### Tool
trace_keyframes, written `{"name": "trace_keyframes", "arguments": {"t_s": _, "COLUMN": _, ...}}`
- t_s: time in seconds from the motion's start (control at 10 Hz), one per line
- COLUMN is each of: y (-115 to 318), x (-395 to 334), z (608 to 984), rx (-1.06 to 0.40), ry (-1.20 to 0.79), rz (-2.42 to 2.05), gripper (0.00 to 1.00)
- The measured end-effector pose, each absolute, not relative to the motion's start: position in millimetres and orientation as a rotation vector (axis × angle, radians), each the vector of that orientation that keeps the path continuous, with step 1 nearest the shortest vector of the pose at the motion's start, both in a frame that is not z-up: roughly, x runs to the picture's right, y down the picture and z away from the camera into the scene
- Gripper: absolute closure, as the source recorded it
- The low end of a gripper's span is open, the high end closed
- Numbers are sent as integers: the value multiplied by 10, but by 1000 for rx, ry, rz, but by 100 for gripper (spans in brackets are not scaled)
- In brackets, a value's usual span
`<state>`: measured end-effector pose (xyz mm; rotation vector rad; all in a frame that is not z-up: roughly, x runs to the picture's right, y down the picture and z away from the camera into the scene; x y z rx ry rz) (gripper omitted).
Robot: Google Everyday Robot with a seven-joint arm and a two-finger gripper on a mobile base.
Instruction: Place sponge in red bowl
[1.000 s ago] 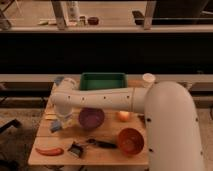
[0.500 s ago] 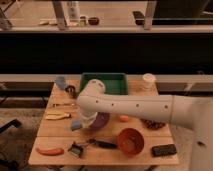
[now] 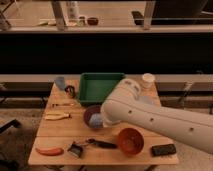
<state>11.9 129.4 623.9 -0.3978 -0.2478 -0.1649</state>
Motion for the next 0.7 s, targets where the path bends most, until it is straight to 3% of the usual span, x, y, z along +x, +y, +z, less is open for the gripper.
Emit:
{"name": "trace_keyframes", "arguments": {"t_s": 0.3, "y": 1206, "x": 287, "z": 5920, "rx": -387, "ry": -209, "rz": -119, "gripper": 94}}
{"name": "trace_keyframes", "arguments": {"t_s": 0.7, "y": 1502, "x": 346, "z": 6141, "rx": -432, "ry": -204, "rz": -122, "gripper": 94}}
